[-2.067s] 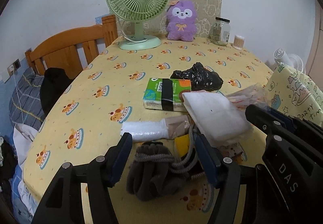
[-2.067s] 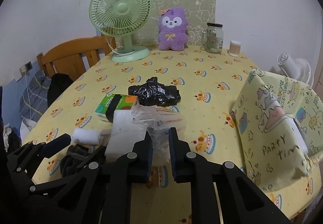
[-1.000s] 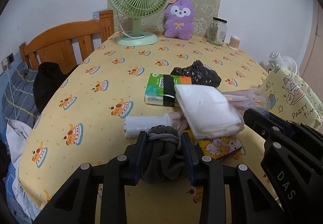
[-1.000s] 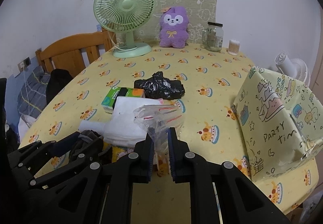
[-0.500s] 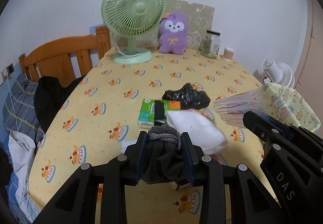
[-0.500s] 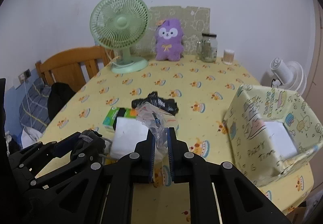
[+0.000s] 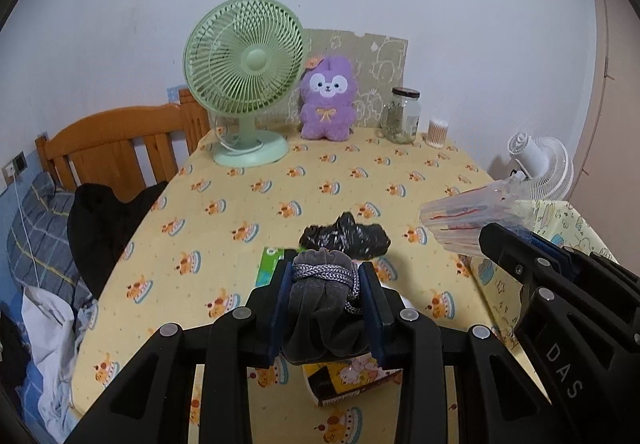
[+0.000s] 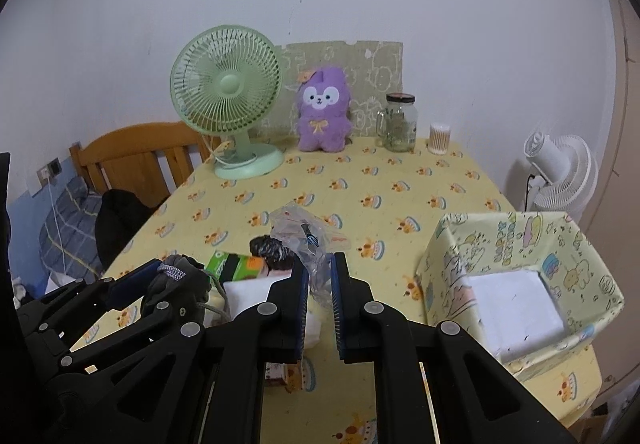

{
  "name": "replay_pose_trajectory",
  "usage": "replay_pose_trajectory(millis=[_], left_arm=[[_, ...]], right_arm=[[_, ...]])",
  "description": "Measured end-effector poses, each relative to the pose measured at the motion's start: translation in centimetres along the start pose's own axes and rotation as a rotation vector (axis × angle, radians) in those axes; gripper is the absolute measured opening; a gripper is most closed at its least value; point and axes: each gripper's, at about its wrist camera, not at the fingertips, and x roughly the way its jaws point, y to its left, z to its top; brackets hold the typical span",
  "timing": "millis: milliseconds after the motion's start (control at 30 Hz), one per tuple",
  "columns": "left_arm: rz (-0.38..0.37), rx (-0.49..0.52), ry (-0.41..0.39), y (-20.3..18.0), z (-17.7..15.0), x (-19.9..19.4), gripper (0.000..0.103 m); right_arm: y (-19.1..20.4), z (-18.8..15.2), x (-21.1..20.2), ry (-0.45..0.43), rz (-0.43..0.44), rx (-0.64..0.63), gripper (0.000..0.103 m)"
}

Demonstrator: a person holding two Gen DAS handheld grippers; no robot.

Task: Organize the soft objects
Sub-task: 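Carry the gray pouch and clear bag over the patterned storage box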

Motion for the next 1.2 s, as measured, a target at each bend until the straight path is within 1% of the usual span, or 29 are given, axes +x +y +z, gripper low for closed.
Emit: replay_pose_trajectory(millis=[333, 567, 667, 767, 1033, 1200], left_arm=[[0.024, 0.007, -0.036, -1.4, 1.5, -1.1, 0.034], [0.023, 0.022, -0.047, -2.7, 2.3, -1.2, 0.034], [0.029, 0.011, -0.063, -3.5, 2.6, -1.4, 0.034], [0.024, 0.021, -0.073, -4.4, 2.8, -1.6, 0.034], [0.012, 0.050, -0.096, -6.8, 3.4, -2.0, 0.034], [-0.006, 0.052, -0.109, -8.3, 3.7, -2.5, 0.034]], right_arm=[[-1.2, 1.7, -0.9, -0.029, 0.028, 0.002, 0.014], [-2.6, 2.2, -1.5, -0.043, 0.024, 0.015, 0.014], [-3.6, 2.6, -1.8, -0.051, 0.015, 0.032, 0.014], [-4.4, 2.7, -2.1, -0.063, -0.006, 0.038, 0.014], [-6.6, 2.9, -3.0, -0.074, -0.017, 0.067, 0.014], [-8.0, 3.2, -3.8, -0.091, -0.025, 0.062, 0.014]])
